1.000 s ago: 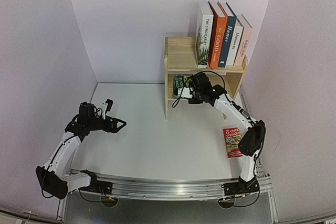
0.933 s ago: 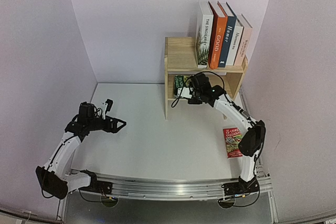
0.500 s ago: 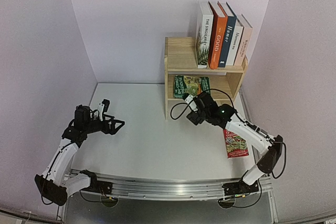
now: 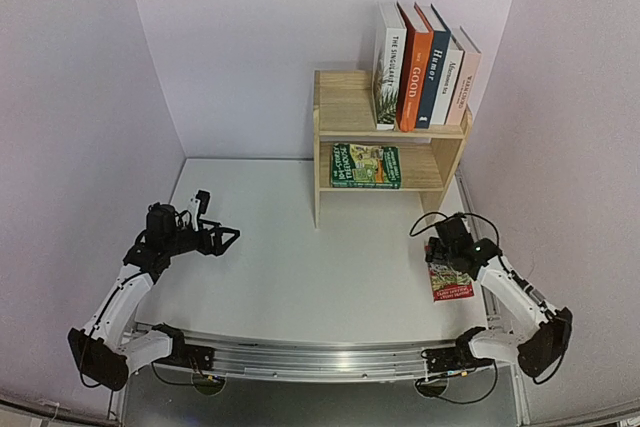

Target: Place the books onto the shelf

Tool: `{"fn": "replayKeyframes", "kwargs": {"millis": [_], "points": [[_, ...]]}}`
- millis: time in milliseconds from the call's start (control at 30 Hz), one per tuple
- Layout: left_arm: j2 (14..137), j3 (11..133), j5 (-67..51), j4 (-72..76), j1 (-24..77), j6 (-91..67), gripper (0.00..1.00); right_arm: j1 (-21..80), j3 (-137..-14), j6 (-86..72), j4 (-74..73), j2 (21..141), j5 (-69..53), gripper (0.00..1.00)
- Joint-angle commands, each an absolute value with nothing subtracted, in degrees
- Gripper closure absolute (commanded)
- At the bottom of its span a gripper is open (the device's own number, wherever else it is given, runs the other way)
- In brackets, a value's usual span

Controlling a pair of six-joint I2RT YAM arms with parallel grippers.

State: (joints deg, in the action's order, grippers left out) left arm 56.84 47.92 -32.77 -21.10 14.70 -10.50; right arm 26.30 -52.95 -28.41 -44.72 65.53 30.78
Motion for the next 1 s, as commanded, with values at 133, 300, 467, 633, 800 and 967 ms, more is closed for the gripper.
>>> {"fn": "replayKeyframes", "kwargs": {"millis": [133, 300, 467, 633, 800, 967], "points": [[55.01, 48.9, -32.51, -22.0, 14.75, -10.9, 0.01, -1.19, -56.18, -30.37, -45.8, 81.6, 13.67, 0.02], [53.75, 50.07, -31.42, -24.76, 14.76, -9.58, 0.01, -7.77, -61.32, -26.3, -44.99, 93.21, 11.53, 0.02], [52.62, 50.02, -31.01, -26.23, 14.81, -8.72, 0.01, -11.84, -61.03, -24.15, -41.34, 98.11, 0.2, 0.02], [52.92, 49.76, -30.8, -25.34, 14.75, -8.67, 0.01, -11.54, -55.52, -26.09, -38.97, 102.41, -9.5, 0.13], [54.38, 50.24, -31.54, -23.86, 14.74, -8.35, 0.01, -8.57, -50.2, -28.09, -36.15, 101.41, -9.99, 0.48], [54.99, 50.85, -32.04, -23.47, 14.79, -8.1, 0.01, -7.46, -47.23, -29.83, -35.4, 99.36, -11.46, 0.99]]}}
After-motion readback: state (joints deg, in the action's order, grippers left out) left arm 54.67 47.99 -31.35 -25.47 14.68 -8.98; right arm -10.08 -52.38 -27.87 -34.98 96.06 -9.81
